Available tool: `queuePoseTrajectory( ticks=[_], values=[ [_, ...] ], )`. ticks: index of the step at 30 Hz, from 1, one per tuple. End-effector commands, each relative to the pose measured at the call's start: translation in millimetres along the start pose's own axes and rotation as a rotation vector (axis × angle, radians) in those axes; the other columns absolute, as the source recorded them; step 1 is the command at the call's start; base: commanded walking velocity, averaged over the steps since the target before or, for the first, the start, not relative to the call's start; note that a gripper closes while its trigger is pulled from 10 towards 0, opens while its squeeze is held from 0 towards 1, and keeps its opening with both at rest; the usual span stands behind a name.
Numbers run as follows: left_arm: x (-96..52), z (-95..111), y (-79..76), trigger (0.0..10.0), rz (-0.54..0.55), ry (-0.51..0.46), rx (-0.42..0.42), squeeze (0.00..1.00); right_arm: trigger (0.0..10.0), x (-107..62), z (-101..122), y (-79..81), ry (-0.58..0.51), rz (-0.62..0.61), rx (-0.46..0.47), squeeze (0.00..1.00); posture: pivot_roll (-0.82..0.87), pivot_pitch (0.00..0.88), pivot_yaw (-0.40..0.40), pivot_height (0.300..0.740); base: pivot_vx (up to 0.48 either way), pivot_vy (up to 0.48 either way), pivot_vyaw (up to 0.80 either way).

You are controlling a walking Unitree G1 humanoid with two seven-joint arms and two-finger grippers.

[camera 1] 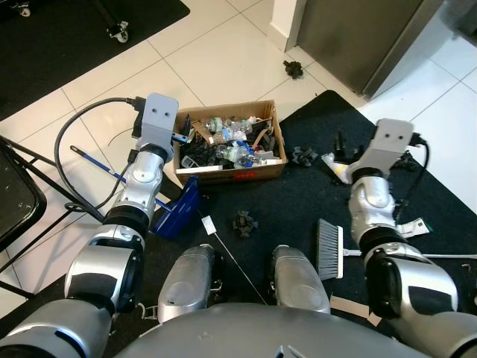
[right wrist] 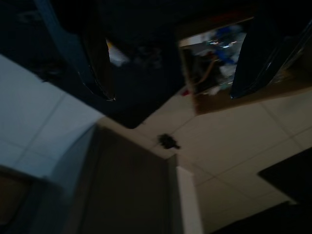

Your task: Sweep floor

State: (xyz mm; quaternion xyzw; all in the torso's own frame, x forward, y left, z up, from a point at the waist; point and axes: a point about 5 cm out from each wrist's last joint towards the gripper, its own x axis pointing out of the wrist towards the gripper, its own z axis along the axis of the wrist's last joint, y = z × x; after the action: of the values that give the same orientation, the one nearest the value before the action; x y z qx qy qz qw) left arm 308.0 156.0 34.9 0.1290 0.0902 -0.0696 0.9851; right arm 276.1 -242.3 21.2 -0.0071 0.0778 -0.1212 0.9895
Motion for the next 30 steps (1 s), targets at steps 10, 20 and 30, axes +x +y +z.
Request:
queuePoseTrajectory(
  ticks=[10, 20, 30],
  values=[
    [0.7, -4, -6.8, 10.0, 0.006, 0.009, -0.022, 0.00, 10.0, 17.7, 25, 23.1, -0.070, 0.089, -0.050, 0.00, 0.01, 0.000, 0.049, 0.740, 0.000, 0.000, 0.00],
    [2.0, 5, -3.7, 10.0, -0.005, -0.050, -0.011, 0.00, 10.0, 17.6, 26, 15.8, -0.071, 0.073, -0.046, 0.00, 0.03, 0.000, 0.036, 0.740, 0.000, 0.000, 0.00],
    [-3.8, -5, -6.7, 10.0, -0.013, -0.023, -0.036, 0.00, 10.0, 10.9, 20, 16.5, -0.082, 0.068, -0.001, 0.00, 0.02, 0.000, 0.061, 0.740, 0.000, 0.000, 0.00]
  ],
)
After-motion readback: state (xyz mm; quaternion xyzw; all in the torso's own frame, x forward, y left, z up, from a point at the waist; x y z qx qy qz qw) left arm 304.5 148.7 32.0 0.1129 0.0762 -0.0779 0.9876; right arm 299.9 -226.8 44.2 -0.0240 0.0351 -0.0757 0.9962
